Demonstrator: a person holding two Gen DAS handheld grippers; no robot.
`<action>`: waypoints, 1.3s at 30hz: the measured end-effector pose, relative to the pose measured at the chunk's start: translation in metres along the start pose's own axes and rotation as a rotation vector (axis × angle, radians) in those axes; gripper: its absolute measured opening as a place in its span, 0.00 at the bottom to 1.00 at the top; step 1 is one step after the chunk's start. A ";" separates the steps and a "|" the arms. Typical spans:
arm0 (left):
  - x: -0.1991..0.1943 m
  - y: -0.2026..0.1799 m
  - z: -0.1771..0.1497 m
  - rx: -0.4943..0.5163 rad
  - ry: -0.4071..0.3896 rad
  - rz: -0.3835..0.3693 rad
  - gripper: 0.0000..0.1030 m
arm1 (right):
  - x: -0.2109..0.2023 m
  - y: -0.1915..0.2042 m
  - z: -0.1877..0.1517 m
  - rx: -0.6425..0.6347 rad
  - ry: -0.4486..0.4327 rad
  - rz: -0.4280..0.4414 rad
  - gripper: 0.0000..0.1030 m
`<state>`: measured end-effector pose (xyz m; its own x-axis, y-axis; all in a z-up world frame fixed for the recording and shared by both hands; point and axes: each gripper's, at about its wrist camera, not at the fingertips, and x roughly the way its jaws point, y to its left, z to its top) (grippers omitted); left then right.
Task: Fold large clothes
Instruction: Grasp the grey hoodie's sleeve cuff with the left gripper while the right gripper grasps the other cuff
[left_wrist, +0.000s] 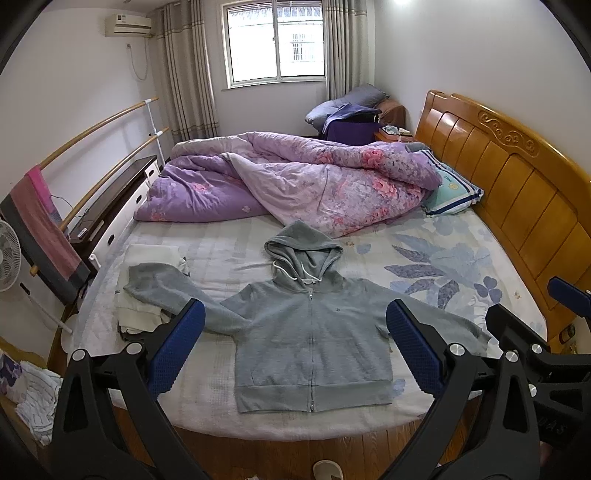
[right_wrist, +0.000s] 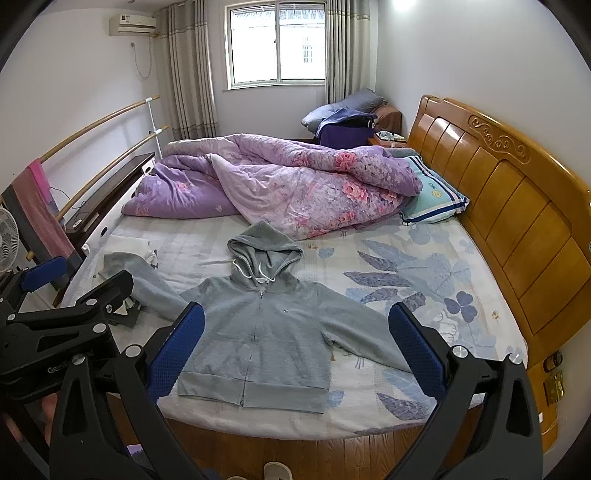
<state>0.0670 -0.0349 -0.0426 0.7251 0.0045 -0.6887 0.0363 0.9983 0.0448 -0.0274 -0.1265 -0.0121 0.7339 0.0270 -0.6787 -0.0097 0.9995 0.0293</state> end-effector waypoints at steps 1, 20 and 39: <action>0.003 0.000 0.002 0.000 0.004 0.002 0.96 | 0.003 -0.001 0.001 -0.002 0.005 0.004 0.93; 0.136 0.161 0.014 -0.163 0.241 0.009 0.95 | 0.153 0.126 0.040 -0.021 0.259 0.126 0.93; 0.389 0.530 -0.037 -0.481 0.466 0.128 0.95 | 0.387 0.256 0.055 0.424 0.646 0.320 0.93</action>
<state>0.3427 0.4979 -0.3139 0.3279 0.0409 -0.9438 -0.4177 0.9024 -0.1060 0.2918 0.1386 -0.2266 0.2043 0.4411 -0.8739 0.1997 0.8552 0.4783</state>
